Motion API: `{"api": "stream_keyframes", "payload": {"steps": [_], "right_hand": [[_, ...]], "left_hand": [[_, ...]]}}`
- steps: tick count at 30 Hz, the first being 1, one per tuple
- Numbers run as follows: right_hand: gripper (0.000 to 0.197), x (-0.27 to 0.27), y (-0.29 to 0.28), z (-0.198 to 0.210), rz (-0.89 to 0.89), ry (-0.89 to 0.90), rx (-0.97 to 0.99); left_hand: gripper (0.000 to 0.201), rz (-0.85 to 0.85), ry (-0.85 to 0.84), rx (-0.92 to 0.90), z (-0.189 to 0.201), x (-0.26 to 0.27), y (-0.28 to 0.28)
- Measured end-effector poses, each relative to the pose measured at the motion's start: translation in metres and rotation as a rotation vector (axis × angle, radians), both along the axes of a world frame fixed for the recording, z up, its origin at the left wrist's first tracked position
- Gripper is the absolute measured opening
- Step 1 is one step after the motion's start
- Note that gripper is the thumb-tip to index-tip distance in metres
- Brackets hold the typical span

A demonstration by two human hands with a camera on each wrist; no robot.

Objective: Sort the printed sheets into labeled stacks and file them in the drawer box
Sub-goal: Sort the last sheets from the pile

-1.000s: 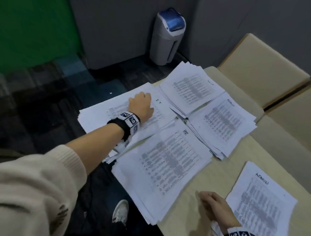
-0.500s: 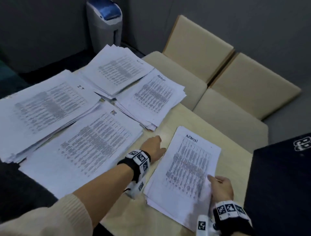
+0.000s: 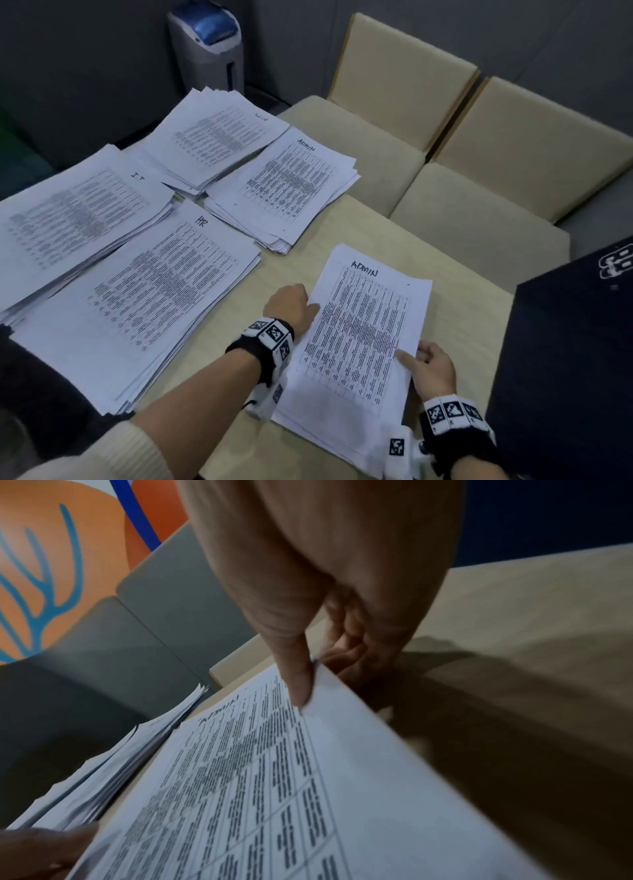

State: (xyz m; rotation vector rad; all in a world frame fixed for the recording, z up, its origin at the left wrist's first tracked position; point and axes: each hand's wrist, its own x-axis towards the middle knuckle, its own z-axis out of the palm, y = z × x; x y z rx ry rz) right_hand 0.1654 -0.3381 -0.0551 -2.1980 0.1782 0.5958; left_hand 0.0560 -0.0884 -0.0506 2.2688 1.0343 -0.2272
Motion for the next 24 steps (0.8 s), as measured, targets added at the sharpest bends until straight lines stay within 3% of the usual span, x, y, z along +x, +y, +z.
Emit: {"api": "stream_keyframes", "payload": {"steps": [3,6,8,13,17,19,21,24], "right_hand": [[0.007,-0.006,-0.015,0.011,0.007,-0.093,-0.048],[0.015,-0.012,-0.032,0.014,-0.117,-0.157,-0.117],[0.016,-0.016,-0.038,0.016,-0.204,-0.094,-0.062],[0.034,-0.032,-0.033,0.029,-0.268,0.172,0.244],[0.018,-0.043,-0.032,0.029,-0.365,0.29,0.322],[0.02,-0.047,-0.028,0.031,-0.378,0.318,0.338],[0.023,-0.051,-0.024,0.038,-0.361,0.33,0.396],[0.015,-0.051,-0.022,0.046,-0.372,0.345,0.455]], "left_hand": [[0.034,0.014,0.002,-0.021,-0.001,-0.004,-0.001],[0.027,0.03,-0.041,-0.056,-0.004,-0.007,0.003],[0.027,-0.02,-0.039,-0.018,-0.002,-0.006,0.007],[0.04,-0.398,0.094,0.3,0.017,0.0,0.024],[0.041,-0.544,0.042,0.328,0.025,0.002,0.029],[0.036,-0.57,0.006,0.337,0.028,0.001,0.028],[0.023,-0.535,-0.107,0.27,0.032,-0.001,0.027],[0.02,-0.357,-0.394,-0.129,0.033,-0.007,0.024]]}}
